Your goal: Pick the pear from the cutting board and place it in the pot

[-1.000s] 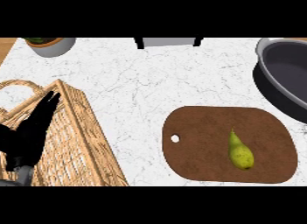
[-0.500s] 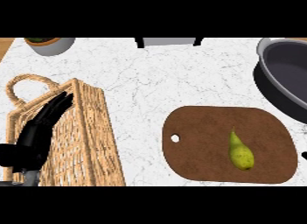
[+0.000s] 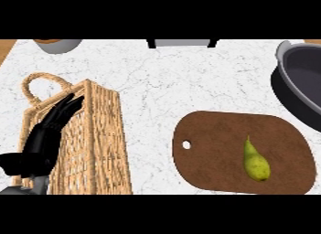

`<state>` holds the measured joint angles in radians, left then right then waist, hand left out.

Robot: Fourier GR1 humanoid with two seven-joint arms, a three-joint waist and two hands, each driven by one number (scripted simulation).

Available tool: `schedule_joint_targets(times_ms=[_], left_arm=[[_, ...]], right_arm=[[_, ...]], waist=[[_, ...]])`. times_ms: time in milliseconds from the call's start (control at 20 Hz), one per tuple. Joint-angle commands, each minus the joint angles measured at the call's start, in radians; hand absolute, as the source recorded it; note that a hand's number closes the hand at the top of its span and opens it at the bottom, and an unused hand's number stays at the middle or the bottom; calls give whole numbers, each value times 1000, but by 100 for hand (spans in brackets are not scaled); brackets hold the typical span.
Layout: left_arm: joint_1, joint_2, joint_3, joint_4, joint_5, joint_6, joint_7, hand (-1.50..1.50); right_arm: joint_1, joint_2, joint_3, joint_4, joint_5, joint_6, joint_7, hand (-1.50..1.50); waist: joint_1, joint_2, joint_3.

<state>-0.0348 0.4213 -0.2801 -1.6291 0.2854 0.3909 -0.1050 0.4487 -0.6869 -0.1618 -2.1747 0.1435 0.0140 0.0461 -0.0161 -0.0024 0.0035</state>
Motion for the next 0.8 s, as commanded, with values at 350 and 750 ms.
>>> schedule_joint_targets(times_ms=[350,750], left_arm=[[-18,-93,-13,57,19,-4,-58,0],[-18,-122,-26,82,-3,27,-77,0]], right_arm=[[-124,-76,250,-130,127,169,587,-150],[-240,-4,406,-7,225,232,716,-150]], waist=[[32,8,-6],[20,5,-5]])
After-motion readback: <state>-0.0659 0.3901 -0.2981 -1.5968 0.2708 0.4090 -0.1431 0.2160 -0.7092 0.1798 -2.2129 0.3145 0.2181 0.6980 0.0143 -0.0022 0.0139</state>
